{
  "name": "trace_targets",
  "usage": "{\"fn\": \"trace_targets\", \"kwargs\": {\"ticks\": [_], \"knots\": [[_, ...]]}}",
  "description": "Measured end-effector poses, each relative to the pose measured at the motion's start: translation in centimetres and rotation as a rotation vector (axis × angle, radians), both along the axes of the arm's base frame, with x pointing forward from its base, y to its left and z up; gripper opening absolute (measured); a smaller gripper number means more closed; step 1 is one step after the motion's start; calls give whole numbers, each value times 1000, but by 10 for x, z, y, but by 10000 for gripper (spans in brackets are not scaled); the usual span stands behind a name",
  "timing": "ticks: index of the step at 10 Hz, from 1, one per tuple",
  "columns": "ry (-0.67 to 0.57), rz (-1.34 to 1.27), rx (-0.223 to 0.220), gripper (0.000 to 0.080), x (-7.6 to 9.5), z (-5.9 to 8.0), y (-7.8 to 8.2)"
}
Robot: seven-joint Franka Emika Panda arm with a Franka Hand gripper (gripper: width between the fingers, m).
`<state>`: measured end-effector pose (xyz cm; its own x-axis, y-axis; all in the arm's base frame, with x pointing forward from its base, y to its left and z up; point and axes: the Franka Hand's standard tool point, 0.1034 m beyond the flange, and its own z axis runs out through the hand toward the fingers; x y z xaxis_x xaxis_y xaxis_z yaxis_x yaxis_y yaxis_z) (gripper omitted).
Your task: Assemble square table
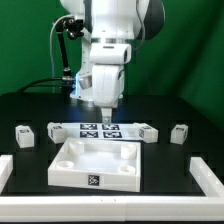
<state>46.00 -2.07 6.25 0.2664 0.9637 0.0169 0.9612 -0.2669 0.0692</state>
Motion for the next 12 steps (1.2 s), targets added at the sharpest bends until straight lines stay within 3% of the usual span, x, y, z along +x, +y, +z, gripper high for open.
{"fn": "trace_targets", "kwargs": {"ticks": [8, 11, 12], "knots": [[31, -26, 8, 649, 18, -39, -9], [35, -27, 9, 649, 17, -41, -9], [36, -27, 9, 561, 17, -41, -9]]}}
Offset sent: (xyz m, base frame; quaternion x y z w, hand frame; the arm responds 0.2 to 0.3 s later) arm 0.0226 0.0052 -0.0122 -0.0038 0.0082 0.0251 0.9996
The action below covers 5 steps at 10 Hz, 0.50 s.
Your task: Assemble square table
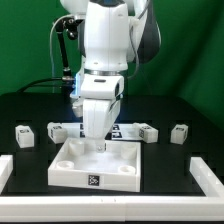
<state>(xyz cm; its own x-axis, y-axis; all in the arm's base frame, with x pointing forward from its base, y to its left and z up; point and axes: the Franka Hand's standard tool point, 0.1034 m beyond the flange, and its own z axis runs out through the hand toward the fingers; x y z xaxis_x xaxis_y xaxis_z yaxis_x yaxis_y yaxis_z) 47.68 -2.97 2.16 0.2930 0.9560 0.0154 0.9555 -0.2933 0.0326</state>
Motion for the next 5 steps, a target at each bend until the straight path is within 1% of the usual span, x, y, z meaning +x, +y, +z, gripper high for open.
{"fn": "trace_targets", "kwargs": {"ticks": [1, 2, 3, 4, 5], "knots": [[1, 0, 0, 374, 0, 0, 0], [2, 0, 0, 240, -1, 0, 0], [2, 0, 0, 240, -1, 0, 0], [2, 1, 0, 62, -1, 0, 0], [2, -2, 0, 55, -1, 0, 0]]}}
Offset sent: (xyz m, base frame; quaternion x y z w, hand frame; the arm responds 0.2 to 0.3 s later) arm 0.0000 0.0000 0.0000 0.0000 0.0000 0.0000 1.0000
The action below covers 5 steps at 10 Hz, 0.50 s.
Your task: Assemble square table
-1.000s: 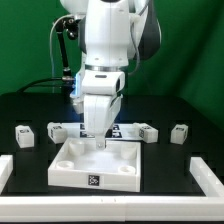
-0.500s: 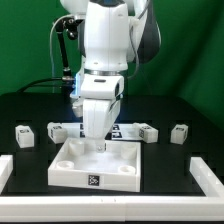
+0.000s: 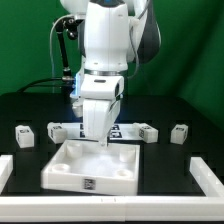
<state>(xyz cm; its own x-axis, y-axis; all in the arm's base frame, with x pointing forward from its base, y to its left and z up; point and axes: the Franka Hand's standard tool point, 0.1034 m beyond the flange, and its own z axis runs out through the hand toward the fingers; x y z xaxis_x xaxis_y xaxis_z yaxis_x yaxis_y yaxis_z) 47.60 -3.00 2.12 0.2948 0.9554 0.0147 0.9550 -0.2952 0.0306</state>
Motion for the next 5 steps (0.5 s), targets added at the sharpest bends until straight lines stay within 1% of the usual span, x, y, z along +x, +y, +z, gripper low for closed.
{"fn": "trace_targets", "kwargs": {"ticks": [5], "knots": [[0, 0, 0, 55, 0, 0, 0]]}}
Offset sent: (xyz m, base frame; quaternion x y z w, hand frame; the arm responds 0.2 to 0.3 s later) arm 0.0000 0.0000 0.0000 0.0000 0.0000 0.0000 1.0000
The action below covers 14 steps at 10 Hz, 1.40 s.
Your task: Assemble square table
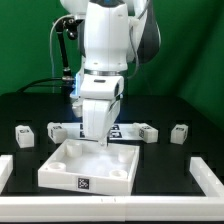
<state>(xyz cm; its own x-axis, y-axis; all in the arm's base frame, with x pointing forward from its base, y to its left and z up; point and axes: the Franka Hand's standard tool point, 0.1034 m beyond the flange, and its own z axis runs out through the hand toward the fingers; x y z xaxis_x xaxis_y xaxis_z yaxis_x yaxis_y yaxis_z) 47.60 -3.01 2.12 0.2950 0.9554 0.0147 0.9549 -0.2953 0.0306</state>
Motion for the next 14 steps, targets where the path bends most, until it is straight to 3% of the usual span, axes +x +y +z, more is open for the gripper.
{"fn": "trace_targets", "kwargs": {"ticks": [2, 5, 6, 10, 14], "knots": [[0, 1, 0, 55, 0, 0, 1], [-25, 190, -12, 55, 32, 1, 57], [-27, 198, -12, 55, 34, 1, 66], [-28, 198, -13, 56, 34, 0, 63], [-132, 270, 0, 56, 64, 1, 92]]}}
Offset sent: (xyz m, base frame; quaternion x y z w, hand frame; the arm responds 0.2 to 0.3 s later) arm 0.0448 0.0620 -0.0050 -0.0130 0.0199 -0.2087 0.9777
